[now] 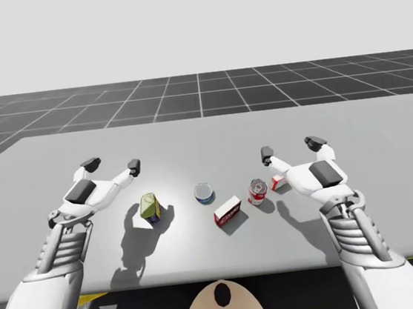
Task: Grasp the can of spam and hold it up.
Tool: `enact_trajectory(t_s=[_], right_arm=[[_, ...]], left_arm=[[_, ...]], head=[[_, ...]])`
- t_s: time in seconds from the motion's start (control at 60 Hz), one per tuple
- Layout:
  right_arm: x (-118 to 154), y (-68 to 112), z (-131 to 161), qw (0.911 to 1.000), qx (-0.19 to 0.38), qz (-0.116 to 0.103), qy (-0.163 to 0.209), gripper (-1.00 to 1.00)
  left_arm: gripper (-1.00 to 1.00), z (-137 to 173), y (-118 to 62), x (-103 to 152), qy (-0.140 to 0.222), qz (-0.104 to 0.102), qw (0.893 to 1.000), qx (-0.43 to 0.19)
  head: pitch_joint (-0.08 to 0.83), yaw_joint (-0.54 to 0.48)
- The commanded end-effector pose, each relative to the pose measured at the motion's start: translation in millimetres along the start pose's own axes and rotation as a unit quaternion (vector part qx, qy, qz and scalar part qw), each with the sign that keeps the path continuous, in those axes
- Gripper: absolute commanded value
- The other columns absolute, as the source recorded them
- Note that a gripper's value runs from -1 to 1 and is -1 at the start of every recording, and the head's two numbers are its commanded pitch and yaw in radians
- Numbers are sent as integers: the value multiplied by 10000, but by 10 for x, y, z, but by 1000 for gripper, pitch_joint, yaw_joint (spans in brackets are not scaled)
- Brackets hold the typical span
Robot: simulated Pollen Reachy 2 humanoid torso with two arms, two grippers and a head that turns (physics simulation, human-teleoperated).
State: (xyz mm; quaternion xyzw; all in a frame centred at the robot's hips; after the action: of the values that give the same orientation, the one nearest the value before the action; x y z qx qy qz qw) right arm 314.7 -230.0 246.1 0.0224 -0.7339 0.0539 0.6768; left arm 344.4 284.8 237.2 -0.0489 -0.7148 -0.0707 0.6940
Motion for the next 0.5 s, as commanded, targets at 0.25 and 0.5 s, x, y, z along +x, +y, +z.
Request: enact_trajectory(t_s=[0.25,0.5], right_arm=[[15,18,19,10000,38,7,10,-1000],[6,32,16,10000,39,6,25,-1000]], left_arm=[[-1000,-6,-2,-12,26,-25,10000,16],[-1000,-8,-8,-11,41,10,10000,8]], head=[[681,264],[696,346]])
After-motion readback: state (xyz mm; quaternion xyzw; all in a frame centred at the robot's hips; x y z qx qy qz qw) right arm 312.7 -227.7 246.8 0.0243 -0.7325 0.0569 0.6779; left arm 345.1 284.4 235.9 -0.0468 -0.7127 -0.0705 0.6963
